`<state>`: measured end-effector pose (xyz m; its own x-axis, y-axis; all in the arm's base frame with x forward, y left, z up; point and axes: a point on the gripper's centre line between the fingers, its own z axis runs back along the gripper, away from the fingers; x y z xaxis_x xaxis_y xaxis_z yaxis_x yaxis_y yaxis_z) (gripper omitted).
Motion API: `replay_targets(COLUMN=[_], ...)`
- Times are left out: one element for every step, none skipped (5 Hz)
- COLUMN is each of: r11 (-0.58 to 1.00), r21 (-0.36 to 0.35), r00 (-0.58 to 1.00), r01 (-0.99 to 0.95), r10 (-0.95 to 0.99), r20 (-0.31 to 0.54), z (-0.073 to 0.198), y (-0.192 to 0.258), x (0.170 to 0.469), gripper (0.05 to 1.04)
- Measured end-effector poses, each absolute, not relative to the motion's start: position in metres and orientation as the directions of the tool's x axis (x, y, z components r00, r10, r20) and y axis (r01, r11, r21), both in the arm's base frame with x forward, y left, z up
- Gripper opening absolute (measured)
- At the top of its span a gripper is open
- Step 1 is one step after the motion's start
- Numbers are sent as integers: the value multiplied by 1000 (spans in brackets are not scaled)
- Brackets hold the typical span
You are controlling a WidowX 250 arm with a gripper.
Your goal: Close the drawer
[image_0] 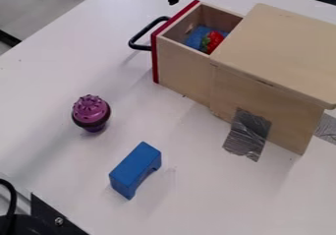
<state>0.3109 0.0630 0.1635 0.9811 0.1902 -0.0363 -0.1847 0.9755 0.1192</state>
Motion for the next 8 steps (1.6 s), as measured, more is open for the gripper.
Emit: replay_targets(r11=[977, 982, 984, 974, 963, 955, 948, 938], r21=[119, 115, 114, 116, 115, 113, 106, 104], r00=[979, 982, 982, 976, 964, 958, 951, 943], r01=[-179, -149, -140, -193, -245, -274, -301, -330], r10=[189, 161, 153, 203, 254, 281, 306, 331], r20=[-72, -102, -111, -84, -73, -50, -32, -2], z=[153, 143, 138, 138, 137, 143, 137, 132], y=[62, 62, 63, 73, 89, 104, 115, 122], x=[310, 314, 316, 318, 316, 317, 325, 332], gripper=[999, 1000, 1000, 999, 1000, 999, 999, 999])
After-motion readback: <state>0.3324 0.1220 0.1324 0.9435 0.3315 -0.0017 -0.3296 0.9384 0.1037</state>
